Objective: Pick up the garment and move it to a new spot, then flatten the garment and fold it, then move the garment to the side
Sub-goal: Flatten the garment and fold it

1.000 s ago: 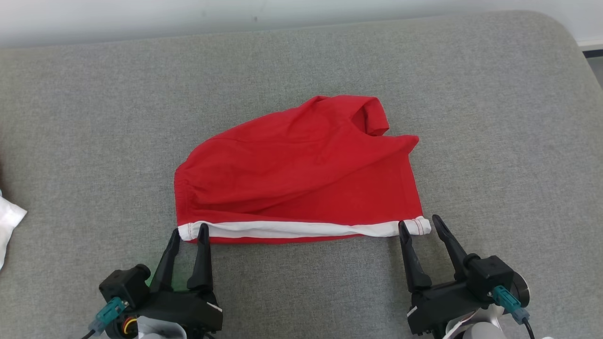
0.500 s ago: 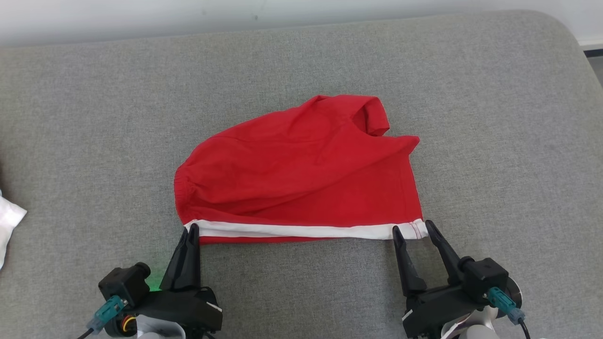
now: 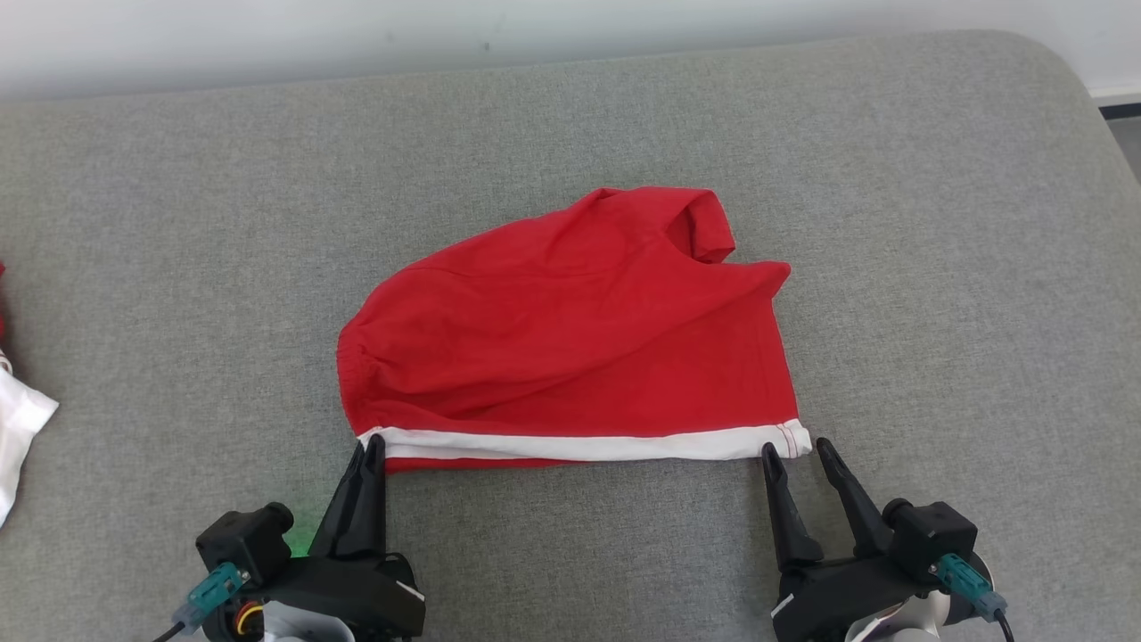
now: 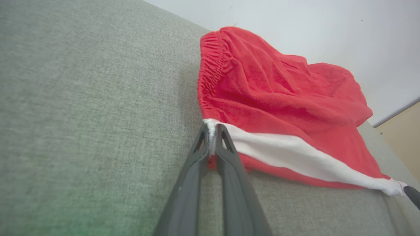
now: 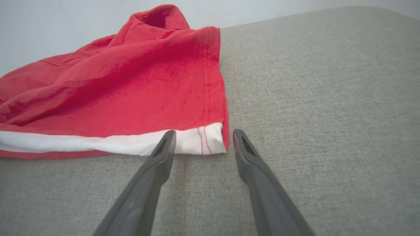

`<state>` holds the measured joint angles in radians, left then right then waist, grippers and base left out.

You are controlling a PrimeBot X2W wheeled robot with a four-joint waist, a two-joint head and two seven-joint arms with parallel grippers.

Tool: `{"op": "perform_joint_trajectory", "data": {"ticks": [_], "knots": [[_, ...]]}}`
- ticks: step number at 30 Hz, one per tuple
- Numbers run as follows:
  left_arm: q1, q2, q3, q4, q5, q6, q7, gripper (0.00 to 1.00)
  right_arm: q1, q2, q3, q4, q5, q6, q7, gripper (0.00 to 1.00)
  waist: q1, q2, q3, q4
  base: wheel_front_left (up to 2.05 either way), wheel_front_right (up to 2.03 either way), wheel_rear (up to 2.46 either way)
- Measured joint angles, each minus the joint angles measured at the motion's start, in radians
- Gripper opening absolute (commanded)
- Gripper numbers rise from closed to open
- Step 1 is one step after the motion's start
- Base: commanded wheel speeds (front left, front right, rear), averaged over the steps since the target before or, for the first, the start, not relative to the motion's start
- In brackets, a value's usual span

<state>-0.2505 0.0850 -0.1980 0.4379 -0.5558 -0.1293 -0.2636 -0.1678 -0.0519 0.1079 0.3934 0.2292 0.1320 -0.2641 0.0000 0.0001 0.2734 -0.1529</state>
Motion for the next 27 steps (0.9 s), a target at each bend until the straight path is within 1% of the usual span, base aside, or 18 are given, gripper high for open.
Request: {"op": "perform_joint_trajectory", "data": {"ticks": [2,4,6,7,9,10,14,18,20,23,25,27], "knots": [[0.000,0.000,-0.002,-0.001,0.000,0.000,0.000,0.00,-0.001,0.000,0.002,0.006,0.003,0.000,0.000,0.87,0.0000,0.0000,-0.001,0.002,0.00,0.00,0.00],[0.001,0.001,-0.004,-0.002,0.001,0.000,0.000,0.00,-0.005,0.000,0.006,0.013,0.003,0.000,0.000,0.83,0.0000,0.0000,-0.001,0.004,0.00,0.00,0.00],[0.002,0.002,-0.005,-0.002,0.002,0.000,0.000,0.00,-0.013,0.000,0.010,0.021,0.003,0.000,0.000,0.67,0.0000,-0.0001,-0.001,0.005,0.00,0.00,0.00],[0.003,0.002,-0.005,-0.002,0.002,0.000,0.000,0.00,-0.018,0.000,0.011,0.025,0.004,0.000,0.000,0.49,0.0000,0.0000,-0.001,0.006,0.00,0.00,0.00],[0.004,0.003,-0.007,-0.003,0.002,0.000,0.000,0.00,-0.026,0.000,0.016,0.033,-0.005,0.000,0.000,0.29,0.0000,0.0000,-0.001,0.006,0.00,0.00,0.00],[0.004,0.004,-0.008,-0.003,0.001,0.000,0.000,0.00,-0.029,0.000,0.016,0.038,-0.005,0.000,0.000,0.00,0.0000,-0.0001,0.000,0.006,0.00,0.00,0.00],[0.004,0.017,-0.010,-0.022,0.002,-0.002,0.001,0.00,-0.043,0.000,0.009,0.017,0.005,0.000,0.000,0.00,0.0000,-0.0001,-0.001,0.008,0.00,0.00,0.00],[0.002,0.035,0.009,-0.113,0.018,-0.002,0.001,0.00,-0.049,0.000,-0.026,-0.086,0.009,0.000,0.000,0.00,0.0000,-0.0001,-0.023,0.010,0.00,0.00,0.00],[-0.003,0.050,0.003,-0.163,0.029,-0.002,0.001,0.00,-0.049,0.000,-0.035,-0.128,0.018,0.000,0.000,0.00,0.0000,-0.0001,-0.042,0.011,0.00,0.00,0.00],[-0.017,0.088,-0.018,-0.227,0.034,-0.002,0.001,0.00,-0.063,0.001,-0.045,-0.192,0.035,0.000,0.000,0.00,0.0000,-0.0001,-0.080,0.016,0.00,0.00,0.00],[-0.039,0.125,-0.037,-0.273,0.034,-0.002,0.001,0.00,-0.088,-0.002,-0.051,-0.233,0.041,0.000,0.000,0.00,-0.0001,-0.0001,-0.111,0.019,0.00,0.00,0.00],[-0.069,0.176,-0.085,-0.319,0.020,-0.002,0.001,0.00,-0.124,-0.015,-0.051,-0.277,0.058,0.000,0.000,0.00,-0.0001,-0.0001,-0.145,0.024,0.00,0.00,0.00]]}}
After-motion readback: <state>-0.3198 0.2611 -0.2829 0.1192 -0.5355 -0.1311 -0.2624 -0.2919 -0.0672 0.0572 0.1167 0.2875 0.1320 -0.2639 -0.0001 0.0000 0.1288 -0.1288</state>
